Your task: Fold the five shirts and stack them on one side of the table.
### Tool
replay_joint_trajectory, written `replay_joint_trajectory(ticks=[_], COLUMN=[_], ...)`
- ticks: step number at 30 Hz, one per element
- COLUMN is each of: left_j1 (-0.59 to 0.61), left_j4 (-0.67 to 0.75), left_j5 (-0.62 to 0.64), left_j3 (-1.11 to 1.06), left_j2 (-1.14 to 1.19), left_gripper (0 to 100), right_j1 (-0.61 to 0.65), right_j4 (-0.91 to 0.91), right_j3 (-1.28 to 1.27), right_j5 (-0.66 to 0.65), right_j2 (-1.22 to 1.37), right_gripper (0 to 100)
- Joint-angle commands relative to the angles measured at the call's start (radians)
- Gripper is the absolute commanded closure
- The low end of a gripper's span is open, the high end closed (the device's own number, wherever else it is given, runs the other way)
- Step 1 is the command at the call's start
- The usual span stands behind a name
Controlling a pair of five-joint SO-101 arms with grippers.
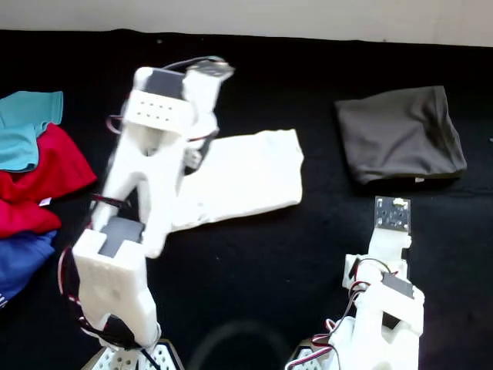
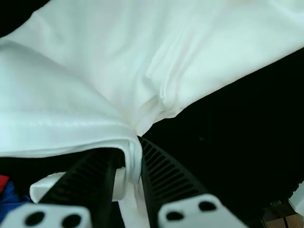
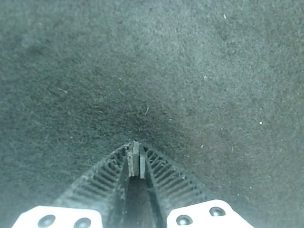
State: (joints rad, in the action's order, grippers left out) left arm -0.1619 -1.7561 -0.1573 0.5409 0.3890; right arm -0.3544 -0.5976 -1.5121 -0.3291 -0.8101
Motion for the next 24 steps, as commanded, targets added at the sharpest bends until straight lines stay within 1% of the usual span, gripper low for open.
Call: replay_joint_trajectory(ticks=[1,7,13,15,17,19,24], left_j1=[-0.099,-0.205,-0.252,-0.255,-0.251,-0.251,-0.288], left_j4=[0.020,0.127,0.261,0.313,0.370,0.422,0.523], left_j5=[0.008,0.009,0.012,0.060,0.143,0.189,0.199], left_j3=[0.067,0.070,0.073,0.073,0.073,0.073,0.073], left_j2=[-0.054,-0.035,0.082,0.120,0.143,0.154,0.162], left_gripper=[99,99,99,99,99,99,99], right_j1=[-0.024,-0.024,-0.024,-0.024,-0.024,-0.024,-0.024], right_j4=[0.028,0.028,0.028,0.028,0.028,0.028,0.028], right_j3=[-0.013,-0.015,-0.015,-0.015,-0.015,-0.015,-0.015], right_j5=[-0.003,-0.003,-0.003,-0.003,-0.003,-0.003,-0.003], right_j2=[-0.004,-0.004,-0.004,-0.004,-0.004,-0.004,-0.004], right_gripper=[99.1,99.1,99.1,99.1,99.1,99.1,99.1])
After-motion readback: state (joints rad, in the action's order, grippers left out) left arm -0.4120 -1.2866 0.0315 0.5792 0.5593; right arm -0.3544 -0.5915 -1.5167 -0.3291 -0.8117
